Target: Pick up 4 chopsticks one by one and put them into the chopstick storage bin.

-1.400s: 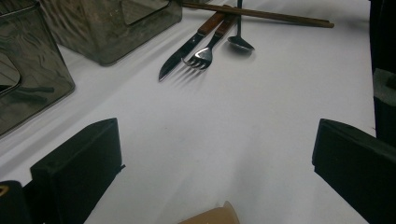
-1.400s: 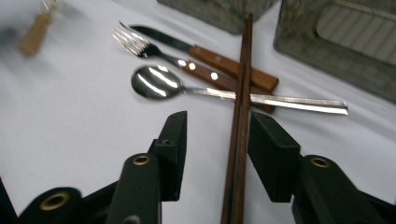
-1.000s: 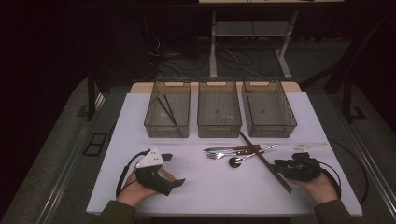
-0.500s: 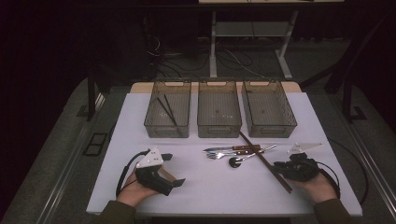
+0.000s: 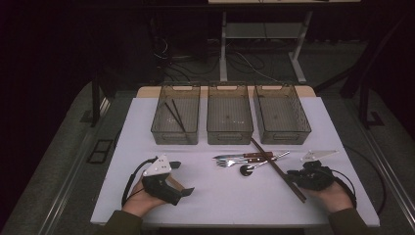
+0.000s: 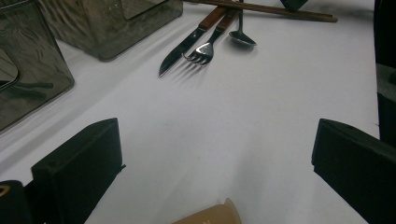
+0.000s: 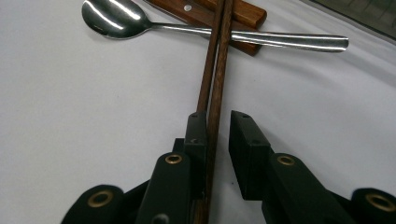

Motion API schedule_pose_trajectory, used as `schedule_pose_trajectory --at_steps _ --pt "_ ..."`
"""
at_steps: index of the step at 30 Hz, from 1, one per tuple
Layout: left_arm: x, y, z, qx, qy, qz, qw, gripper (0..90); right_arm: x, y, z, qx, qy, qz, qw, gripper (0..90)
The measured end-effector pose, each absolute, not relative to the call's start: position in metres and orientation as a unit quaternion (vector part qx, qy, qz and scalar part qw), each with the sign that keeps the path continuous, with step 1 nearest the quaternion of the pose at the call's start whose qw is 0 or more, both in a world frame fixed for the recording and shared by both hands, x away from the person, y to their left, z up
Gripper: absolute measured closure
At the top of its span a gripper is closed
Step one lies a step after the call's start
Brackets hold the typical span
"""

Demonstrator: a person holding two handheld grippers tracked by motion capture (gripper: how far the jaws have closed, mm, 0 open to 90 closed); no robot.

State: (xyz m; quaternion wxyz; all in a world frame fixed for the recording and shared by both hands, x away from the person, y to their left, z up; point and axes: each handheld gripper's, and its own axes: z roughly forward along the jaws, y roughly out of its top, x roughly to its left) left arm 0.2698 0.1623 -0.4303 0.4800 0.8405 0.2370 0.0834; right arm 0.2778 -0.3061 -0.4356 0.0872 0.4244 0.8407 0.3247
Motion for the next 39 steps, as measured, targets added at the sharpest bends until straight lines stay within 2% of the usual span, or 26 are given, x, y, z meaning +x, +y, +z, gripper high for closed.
schedule_pose_trajectory --at_steps 16,26,39 --pt "0.2699 0.1620 -0.4304 0.841 0.236 0.084 0.480 0.9 0.2818 -0.3075 -0.4425 0.433 0.841 0.313 0.087 77.8" --pt "0.2699 0.1618 -0.4303 0.842 0.235 0.084 0.478 0.9 0.2795 -0.3016 -0.4426 0.430 0.845 0.298 0.111 79.5" --pt "0.2699 0.1618 -0.4303 0.842 0.235 0.084 0.478 0.9 0.2790 -0.2997 -0.4418 0.442 0.840 0.290 0.118 83.2"
